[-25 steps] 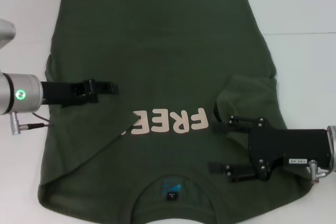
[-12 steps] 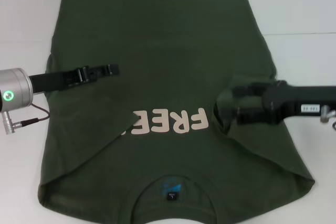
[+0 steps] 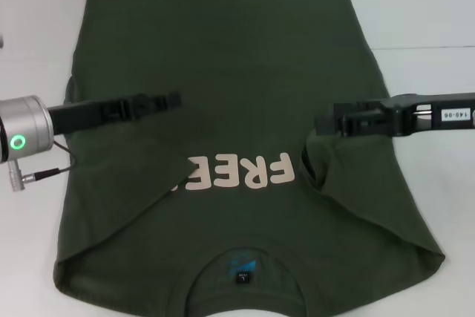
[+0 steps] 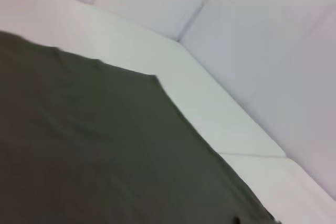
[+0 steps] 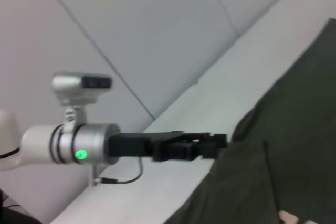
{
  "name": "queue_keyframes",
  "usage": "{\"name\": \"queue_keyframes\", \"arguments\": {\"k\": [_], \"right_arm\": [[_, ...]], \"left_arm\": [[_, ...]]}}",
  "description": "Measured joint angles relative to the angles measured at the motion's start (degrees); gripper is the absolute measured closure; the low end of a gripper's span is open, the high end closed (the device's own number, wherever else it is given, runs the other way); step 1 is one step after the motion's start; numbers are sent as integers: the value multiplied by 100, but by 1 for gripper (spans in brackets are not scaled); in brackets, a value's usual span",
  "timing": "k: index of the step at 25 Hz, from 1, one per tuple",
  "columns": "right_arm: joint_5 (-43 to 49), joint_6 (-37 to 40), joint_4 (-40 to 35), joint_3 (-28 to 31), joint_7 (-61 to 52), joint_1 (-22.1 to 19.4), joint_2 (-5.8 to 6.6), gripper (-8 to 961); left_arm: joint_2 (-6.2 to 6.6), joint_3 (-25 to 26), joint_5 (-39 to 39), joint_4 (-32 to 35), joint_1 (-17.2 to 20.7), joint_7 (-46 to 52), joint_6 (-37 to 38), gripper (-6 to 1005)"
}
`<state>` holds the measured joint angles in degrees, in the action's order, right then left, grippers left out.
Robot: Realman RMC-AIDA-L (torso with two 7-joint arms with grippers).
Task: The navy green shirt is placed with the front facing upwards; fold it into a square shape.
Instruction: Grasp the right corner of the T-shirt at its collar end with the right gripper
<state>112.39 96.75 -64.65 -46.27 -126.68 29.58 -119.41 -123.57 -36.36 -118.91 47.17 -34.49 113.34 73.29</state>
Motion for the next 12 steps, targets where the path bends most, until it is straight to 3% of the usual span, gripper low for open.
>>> {"name": "queue_keyframes", "arguments": {"k": [7,12], "right_arm": [[658,-41,-576,26,-946,-89,38,39],[1559,-21,-768,24,-1856,-56,61,39]], "left_arm": [[265,14,-75,98,13,-1269,1586,125],[364,-1,-200,246,8,-2026,2827,127]]}}
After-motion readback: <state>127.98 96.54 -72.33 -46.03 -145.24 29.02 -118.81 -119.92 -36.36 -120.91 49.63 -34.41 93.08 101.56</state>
